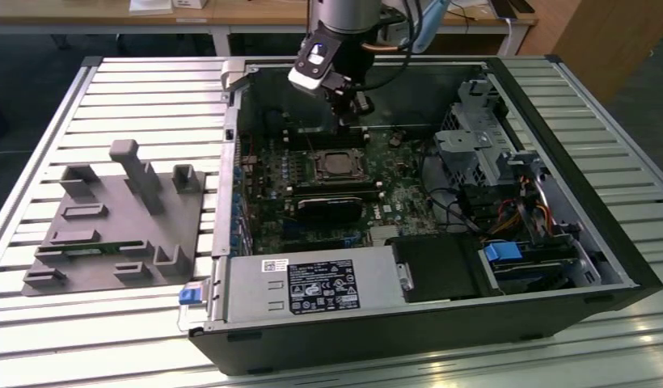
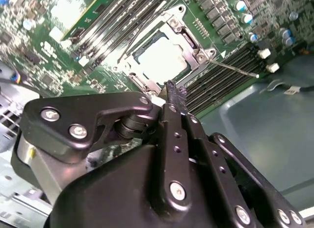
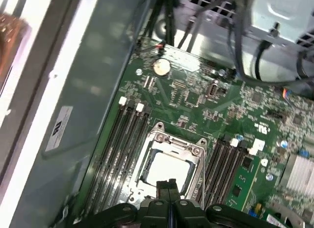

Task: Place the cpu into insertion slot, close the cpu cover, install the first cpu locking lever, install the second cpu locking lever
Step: 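Install the first cpu locking lever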

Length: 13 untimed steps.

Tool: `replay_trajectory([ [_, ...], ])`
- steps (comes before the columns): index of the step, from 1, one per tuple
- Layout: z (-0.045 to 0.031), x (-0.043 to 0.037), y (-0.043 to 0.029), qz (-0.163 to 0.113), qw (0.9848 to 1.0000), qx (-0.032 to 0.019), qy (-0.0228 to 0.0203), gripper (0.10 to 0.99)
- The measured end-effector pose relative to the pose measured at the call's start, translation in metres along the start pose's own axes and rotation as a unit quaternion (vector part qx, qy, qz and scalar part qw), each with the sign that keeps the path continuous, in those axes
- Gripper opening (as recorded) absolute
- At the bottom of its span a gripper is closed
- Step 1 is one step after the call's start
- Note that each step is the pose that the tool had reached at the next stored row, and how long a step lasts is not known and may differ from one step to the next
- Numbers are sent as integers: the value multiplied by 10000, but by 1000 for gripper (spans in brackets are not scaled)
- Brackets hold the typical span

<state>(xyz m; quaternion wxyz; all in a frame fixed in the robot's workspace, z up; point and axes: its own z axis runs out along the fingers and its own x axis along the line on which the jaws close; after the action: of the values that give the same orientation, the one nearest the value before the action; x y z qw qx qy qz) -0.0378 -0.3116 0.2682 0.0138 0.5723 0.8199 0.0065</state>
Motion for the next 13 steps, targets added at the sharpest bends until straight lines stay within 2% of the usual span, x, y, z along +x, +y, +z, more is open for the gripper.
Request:
replay_trajectory([
  [6,0,0,0,-442,9990,-6,11,106],
  [13,0,0,0,-907,9959,-14,24,106],
])
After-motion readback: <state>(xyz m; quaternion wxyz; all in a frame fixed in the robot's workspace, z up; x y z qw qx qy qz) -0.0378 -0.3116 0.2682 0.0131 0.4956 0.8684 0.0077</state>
